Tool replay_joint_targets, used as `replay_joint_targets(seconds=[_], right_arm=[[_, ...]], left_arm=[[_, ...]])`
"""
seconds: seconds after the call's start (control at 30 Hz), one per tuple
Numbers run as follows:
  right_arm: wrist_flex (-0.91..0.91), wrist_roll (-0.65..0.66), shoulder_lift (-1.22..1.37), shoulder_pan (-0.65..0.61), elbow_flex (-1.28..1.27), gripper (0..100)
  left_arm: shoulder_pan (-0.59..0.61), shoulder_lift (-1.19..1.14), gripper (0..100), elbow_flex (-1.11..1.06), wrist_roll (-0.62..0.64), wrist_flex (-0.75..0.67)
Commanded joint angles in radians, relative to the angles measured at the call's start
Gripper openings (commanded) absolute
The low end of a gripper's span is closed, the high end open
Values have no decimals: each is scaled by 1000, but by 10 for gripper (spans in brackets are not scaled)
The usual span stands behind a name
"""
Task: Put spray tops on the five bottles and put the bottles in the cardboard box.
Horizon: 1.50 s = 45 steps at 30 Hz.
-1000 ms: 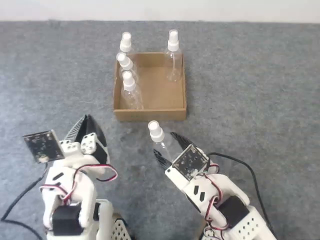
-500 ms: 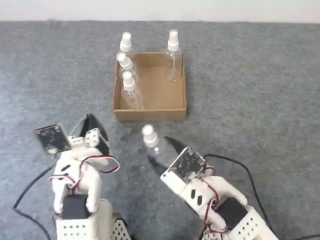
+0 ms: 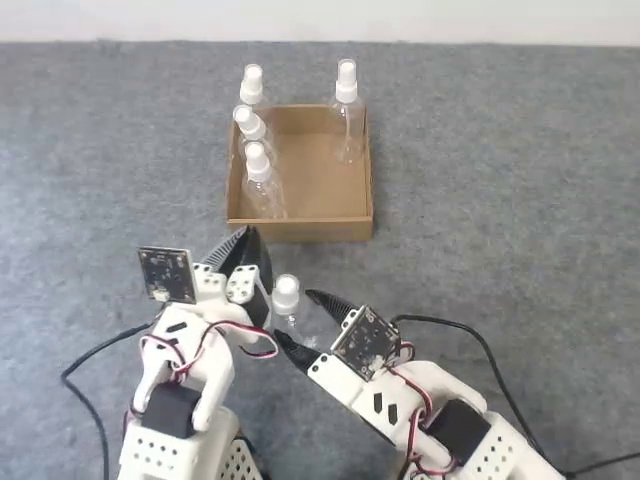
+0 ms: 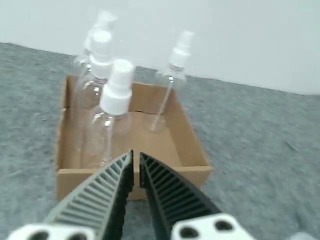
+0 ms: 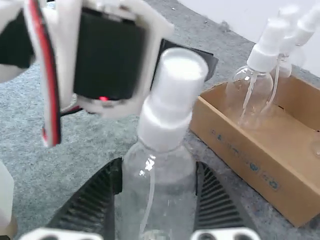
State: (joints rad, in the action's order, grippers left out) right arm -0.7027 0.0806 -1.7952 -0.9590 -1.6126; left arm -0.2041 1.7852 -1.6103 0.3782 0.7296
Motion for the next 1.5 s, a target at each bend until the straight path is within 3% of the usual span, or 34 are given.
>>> replay_joint_targets(seconds=[0.0, 0.33, 0.6, 0.83, 1.0, 1.47], right_arm=[[24, -9, -21, -12, 31, 6], [22, -9, -19, 19, 31, 6], [21, -11, -19, 74, 31, 6], [-24, -49, -19, 77, 71, 6], [-79, -97, -16, 170, 190, 6], [-114, -94, 47, 196, 436, 6]], left_arm=[[-64, 14, 12, 7, -2, -14], [-84, 14, 12, 15, 2, 23], [140, 14, 12, 56, 3, 31], [273, 14, 12, 61, 3, 130], [359, 14, 12, 61, -3, 158], [362, 14, 12, 35, -103, 149]])
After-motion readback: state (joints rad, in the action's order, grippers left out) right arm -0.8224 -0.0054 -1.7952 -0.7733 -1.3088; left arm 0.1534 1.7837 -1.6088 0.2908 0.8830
